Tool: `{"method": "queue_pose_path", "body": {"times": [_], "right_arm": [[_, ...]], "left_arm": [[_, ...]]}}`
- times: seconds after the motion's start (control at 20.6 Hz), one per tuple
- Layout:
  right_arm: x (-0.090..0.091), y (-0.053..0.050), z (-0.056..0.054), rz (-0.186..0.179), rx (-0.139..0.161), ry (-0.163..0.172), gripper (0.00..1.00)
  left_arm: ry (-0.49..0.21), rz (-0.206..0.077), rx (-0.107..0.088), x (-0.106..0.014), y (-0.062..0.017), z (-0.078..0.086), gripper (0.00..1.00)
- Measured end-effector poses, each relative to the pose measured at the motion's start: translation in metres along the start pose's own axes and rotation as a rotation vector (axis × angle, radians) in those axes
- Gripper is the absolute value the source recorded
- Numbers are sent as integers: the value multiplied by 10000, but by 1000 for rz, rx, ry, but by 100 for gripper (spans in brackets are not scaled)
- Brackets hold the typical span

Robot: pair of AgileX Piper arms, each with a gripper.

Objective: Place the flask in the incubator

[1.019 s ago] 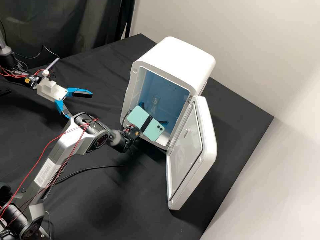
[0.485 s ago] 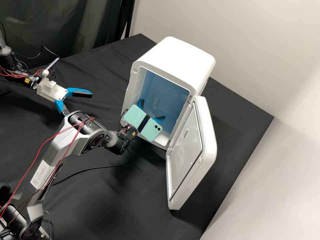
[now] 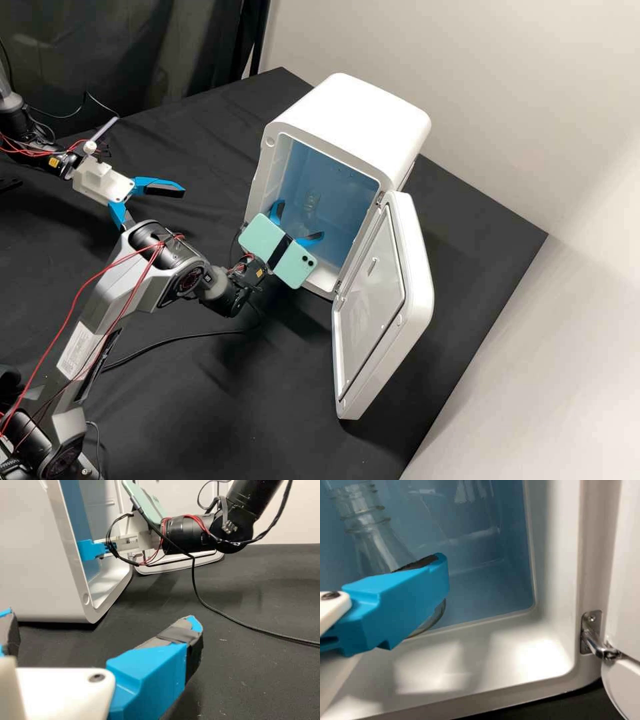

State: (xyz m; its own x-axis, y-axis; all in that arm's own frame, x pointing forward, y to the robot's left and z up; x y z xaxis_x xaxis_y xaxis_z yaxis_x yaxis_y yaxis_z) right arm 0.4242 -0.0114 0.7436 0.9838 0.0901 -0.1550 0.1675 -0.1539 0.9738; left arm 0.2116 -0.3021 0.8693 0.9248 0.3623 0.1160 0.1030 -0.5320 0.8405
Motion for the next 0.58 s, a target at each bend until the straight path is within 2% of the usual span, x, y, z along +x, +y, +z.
{"method": "queue_pose_path", "body": {"times": [0.39,0.49,0.58], "right_arm": [[-280,7,-98,28,-13,56,100],[-396,42,-130,38,-14,71,100],[-507,73,-155,37,-17,71,100]], "left_arm": [[-2,0,0,1,-1,6,100],[-2,0,0,1,-1,6,100],[-2,0,0,1,-1,6,100]]}}
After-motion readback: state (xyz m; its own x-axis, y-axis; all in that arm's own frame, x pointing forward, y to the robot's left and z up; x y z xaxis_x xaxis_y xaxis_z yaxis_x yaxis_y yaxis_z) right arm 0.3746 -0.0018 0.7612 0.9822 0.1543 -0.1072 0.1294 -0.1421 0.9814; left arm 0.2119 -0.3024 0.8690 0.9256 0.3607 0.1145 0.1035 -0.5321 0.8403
